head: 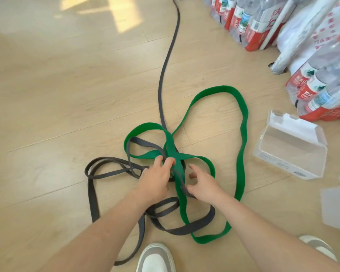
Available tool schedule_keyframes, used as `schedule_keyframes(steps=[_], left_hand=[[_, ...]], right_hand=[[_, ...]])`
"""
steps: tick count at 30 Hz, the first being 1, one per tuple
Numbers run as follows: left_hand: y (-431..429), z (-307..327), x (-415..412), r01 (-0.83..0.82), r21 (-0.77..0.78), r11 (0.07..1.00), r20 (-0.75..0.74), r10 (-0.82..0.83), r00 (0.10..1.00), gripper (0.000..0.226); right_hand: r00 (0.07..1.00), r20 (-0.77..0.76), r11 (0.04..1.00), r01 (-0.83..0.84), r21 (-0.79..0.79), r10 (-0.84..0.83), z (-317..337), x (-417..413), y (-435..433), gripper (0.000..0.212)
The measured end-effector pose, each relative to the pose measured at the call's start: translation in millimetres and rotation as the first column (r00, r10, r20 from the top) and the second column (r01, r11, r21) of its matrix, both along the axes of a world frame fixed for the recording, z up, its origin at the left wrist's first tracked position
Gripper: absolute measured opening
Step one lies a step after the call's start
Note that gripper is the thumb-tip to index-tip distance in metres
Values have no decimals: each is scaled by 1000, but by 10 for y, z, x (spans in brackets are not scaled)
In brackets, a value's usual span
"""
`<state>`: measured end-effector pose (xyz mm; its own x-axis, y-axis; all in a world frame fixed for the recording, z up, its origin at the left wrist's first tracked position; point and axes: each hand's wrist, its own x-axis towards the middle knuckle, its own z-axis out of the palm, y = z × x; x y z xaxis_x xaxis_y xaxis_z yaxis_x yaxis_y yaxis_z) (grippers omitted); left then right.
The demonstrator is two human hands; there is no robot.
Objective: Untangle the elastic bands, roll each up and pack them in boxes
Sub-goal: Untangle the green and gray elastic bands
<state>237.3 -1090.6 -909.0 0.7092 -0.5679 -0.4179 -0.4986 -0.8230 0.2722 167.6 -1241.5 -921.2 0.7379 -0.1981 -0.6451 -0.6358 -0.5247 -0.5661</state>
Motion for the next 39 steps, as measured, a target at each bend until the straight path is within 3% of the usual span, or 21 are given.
schedule_keyframes(steps=[2,4,7,9,10,12,13,14,16,18,22,25,26,27,28,30,31,32,36,38,39], left_hand=[[87,-3,-40,-75,-37,997,4,75,997,56],[195,47,-54,-130,-71,989,-6,130,992,49],[484,279,-9,-217,-222,951,-9,221,975,43],[793,384,70,-188,-243,952,103,218,971,44],[937,417,109,-150,-141,979,133,169,977,45],[1126,422,152,-26,221,975,39,18,999,51],[1167,417,161,24,329,944,-53,-7,999,56],[1153,433,157,27,325,945,-122,14,992,61],[956,470,140,-126,23,992,-185,129,974,63],[635,443,92,-284,-234,930,-274,217,937,56],[72,96,-10,-223,-209,952,-53,216,975,58],[-89,-10,97,-211,-221,952,133,244,961,27],[-83,7,127,-233,-289,929,118,276,954,20],[-35,69,157,-332,-401,854,11,367,930,18],[47,186,189,-492,-521,698,-147,494,857,16],[347,445,292,-749,-637,183,-481,665,572,15],[548,601,345,-750,-660,-41,-578,666,471,14],[758,757,375,-706,-684,-185,-622,653,431,13],[1328,1277,299,-563,-647,-514,-758,516,400,20],[1409,1517,190,-570,-597,-565,-802,404,440,19],[1403,1658,124,-582,-620,-526,-784,393,481,19]], right_hand=[[994,-39,989,101,106,-97,-38,-38,71,70],[991,-31,987,131,97,-128,-52,-54,110,50],[977,85,980,193,54,-197,17,-36,-27,30],[923,171,938,337,79,-346,117,-42,-217,28],[886,185,905,411,105,-424,168,-56,-307,28],[835,145,843,502,193,-530,256,-76,-404,20],[839,102,833,502,232,-535,287,-82,-391,15],[858,69,842,479,249,-509,316,-83,-348,14],[896,52,872,415,259,-441,328,-76,-247,15],[910,72,883,373,286,-408,381,-57,-157,20],[928,121,887,290,360,-353,579,-29,-113,16],[945,128,881,226,415,-303,741,-20,-151,22],[937,150,890,237,389,-315,771,-19,-186,24],[917,188,901,276,335,-351,785,-17,-240,25],[883,236,900,341,270,-405,786,-15,-315,25],[808,306,864,476,167,-504,746,-22,-492,22],[778,319,839,527,135,-541,726,-25,-560,21],[758,330,820,563,107,-563,728,-15,-601,19],[749,387,805,593,-31,-537,829,41,-590,17],[844,344,859,485,-164,-411,936,24,-527,15],[909,286,879,383,-285,-303,1012,8,-470,13]])
